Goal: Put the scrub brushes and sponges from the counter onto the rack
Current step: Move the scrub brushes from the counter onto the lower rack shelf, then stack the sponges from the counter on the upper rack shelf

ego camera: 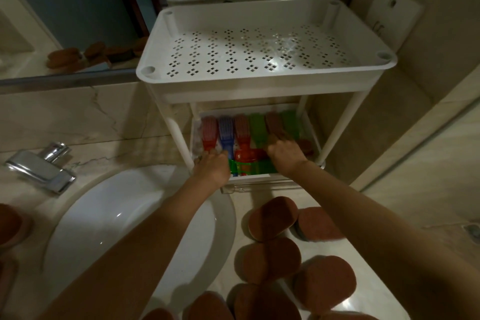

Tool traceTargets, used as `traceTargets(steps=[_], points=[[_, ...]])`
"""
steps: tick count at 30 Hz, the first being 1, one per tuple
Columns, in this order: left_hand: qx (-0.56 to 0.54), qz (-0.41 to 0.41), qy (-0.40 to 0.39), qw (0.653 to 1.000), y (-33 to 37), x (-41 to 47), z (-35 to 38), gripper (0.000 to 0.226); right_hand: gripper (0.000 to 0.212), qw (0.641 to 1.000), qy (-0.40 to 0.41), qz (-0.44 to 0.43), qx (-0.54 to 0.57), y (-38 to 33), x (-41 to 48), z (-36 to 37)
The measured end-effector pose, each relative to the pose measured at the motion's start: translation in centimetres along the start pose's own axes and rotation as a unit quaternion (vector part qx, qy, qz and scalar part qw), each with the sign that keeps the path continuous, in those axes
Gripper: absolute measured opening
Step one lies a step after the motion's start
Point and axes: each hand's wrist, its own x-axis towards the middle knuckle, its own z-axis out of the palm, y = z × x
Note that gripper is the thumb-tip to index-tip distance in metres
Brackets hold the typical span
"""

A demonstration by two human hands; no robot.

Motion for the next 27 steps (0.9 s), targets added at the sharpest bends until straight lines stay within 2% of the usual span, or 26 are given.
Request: traceTargets(steps=[5, 17, 21, 24, 27], points=[[-0.003, 0.003, 0.007, 1.000, -0.2, 0.0, 0.2, 0.041, 0.032, 0.998, -0.017, 0.019, 0.049, 0.2, -0.5, -0.1], [-0.070, 0.022, 0.040, 0.997, -0.6, -1.3, 1.4, 0.056, 0.054, 0.993, -0.020, 0.059, 0.101, -1.0, -3.1, 0.8], [-0.127, 0.027, 0.080, 0.988, -1.0, -3.7, 1.3, 0.054, 0.055, 0.985, 0.063, 0.069, 0.142, -2.3, -4.5, 0.9], [-0.164, 0.018, 0.106, 0.981, -1.7, -6.4, 1.0, 0.050, 0.045, 0.954, 0.200, 0.080, 0.207, -4.9, -6.3, 1.2], [-0.197, -0.029, 0.111, 0.974, -3.0, -9.7, 1.1, 0.042, 0.038, 0.926, 0.257, 0.050, 0.271, -8.7, -9.2, 1.8]])
